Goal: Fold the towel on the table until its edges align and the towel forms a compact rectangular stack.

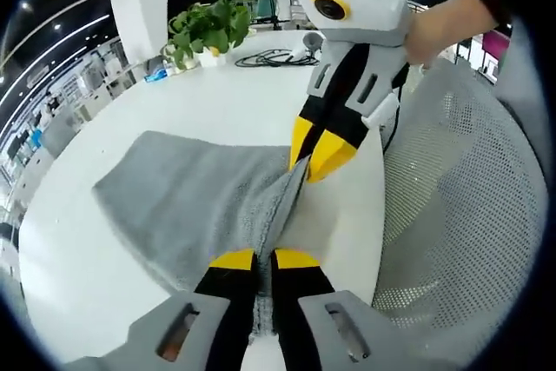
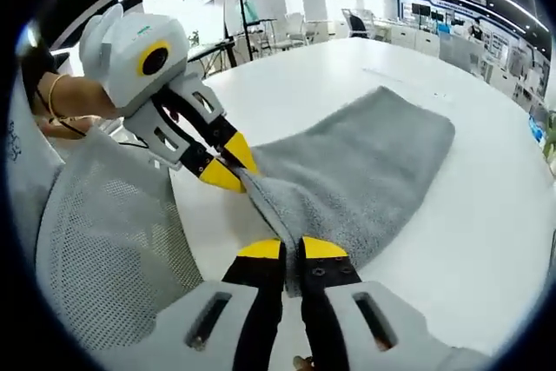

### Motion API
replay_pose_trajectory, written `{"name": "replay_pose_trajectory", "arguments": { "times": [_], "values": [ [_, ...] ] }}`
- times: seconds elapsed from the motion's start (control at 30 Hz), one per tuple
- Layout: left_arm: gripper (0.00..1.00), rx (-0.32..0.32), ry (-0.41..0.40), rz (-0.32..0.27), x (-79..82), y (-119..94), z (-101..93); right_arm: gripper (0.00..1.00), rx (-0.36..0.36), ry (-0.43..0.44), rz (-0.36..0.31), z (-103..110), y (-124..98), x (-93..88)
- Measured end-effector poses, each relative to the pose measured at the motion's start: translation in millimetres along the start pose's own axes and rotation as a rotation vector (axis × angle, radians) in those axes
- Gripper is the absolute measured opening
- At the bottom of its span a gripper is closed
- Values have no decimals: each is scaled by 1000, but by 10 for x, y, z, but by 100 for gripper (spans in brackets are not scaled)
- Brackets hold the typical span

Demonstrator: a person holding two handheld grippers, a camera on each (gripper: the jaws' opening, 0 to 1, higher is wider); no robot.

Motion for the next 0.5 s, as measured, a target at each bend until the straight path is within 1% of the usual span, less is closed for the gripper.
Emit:
{"name": "replay_pose_trajectory", "arguments": {
  "times": [0.07, 0.27, 0.37, 0.5],
  "values": [
    [6, -7, -10, 0, 12, -27, -4, 4, 11, 46, -15, 21, -26, 39],
    [6, -11, -27, -15, 77, -147, -42, 3, 27, 39, -34, 54, -137, 108],
    [6, -31, -56, -16, 114, -212, -79, 3, 38, 36, -35, 89, -194, 123],
    [6, -49, -41, -20, 191, -311, -132, 3, 55, 44, -50, 124, -292, 129]
  ]
}}
Point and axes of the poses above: the point that each gripper's makers call its tool centre point, and the gripper's own axes: y roughly forward along the fingers, z roughly to its left, x roughly out of its top, the point moved 4 cm from there along -y, roughly backward along the fingers, and after that the axes turned 11 degrees about -y, right-handed, at the moved point
